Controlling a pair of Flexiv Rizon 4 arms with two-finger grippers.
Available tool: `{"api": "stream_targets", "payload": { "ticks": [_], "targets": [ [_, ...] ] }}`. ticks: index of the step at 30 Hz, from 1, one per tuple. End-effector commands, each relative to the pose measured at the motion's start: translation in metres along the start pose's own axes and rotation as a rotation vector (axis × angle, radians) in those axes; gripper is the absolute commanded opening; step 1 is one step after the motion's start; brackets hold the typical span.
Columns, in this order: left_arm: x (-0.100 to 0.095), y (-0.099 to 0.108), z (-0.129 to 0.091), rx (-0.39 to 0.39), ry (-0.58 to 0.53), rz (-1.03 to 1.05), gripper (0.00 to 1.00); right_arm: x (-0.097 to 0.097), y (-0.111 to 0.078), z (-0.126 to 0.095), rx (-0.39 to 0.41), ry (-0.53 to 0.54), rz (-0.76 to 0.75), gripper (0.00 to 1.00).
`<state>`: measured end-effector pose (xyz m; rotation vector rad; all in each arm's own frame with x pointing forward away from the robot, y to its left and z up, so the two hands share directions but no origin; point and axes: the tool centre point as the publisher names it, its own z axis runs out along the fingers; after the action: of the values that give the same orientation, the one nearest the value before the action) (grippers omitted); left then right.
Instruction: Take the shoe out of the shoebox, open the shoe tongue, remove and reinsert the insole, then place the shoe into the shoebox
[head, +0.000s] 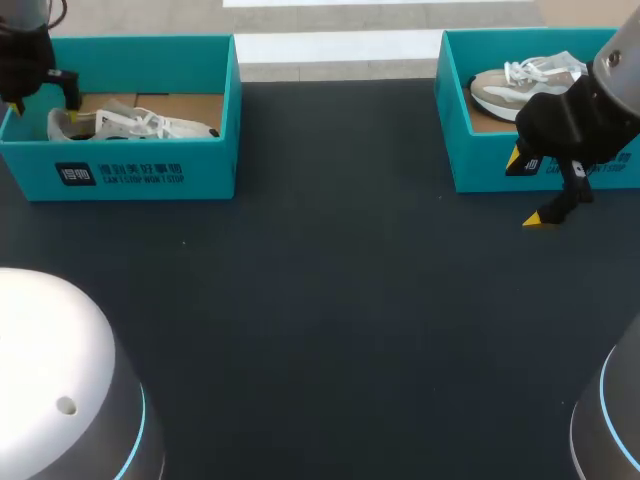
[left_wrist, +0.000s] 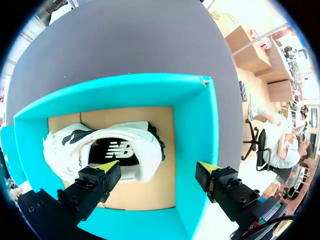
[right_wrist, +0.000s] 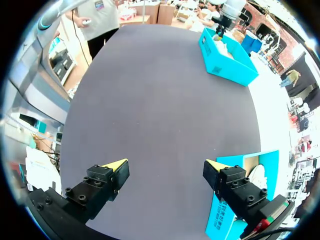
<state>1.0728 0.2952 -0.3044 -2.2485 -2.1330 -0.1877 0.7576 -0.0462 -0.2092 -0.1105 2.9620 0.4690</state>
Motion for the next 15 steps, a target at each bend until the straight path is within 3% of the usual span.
{"api": "stream_targets", "payload": {
  "ticks": [1,10,15],
  "targets": [
    [0.006,-0.01,-0.027,-0.021,-0.031,-0.015,1.0,0.001,0.0,0.001,0.002,-0.001,0.0,1.0],
    [0.005,-0.02,-0.077,-0.038,-0.076,-0.056,1.0,0.001,0.0,0.001,0.002,-0.001,0.0,1.0],
    [0.004,-0.021,-0.081,-0.037,-0.077,-0.055,1.0,-0.058,0.003,0.006,0.071,-0.023,0.388,1.0]
  ]
}}
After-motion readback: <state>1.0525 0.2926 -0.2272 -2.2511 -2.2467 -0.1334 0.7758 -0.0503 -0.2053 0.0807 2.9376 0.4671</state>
